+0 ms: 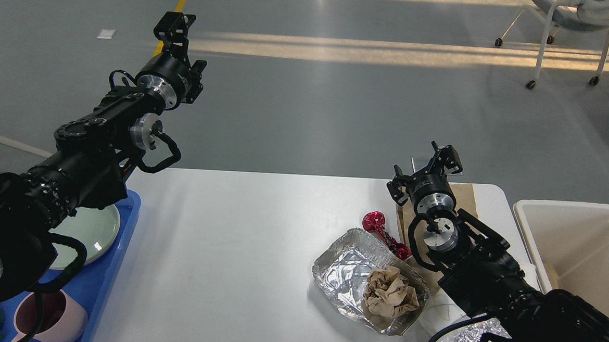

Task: Tidy desktop

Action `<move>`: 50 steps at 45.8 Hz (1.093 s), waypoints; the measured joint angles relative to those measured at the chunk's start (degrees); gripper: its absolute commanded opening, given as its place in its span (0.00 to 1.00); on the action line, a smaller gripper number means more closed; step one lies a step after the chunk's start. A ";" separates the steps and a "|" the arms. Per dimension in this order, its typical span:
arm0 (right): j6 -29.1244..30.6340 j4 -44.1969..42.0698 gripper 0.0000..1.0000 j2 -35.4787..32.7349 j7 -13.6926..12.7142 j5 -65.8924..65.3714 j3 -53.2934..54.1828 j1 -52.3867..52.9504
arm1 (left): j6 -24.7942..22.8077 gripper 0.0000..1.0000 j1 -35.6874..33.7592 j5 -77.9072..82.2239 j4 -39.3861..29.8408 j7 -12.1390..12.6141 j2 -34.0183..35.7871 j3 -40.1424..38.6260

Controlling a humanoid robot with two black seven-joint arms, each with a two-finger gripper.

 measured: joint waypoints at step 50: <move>0.00 0.01 1.00 0.00 -0.01 0.00 0.00 0.00 | -0.36 0.97 14.85 -1.73 0.04 -13.54 -9.09 -17.72</move>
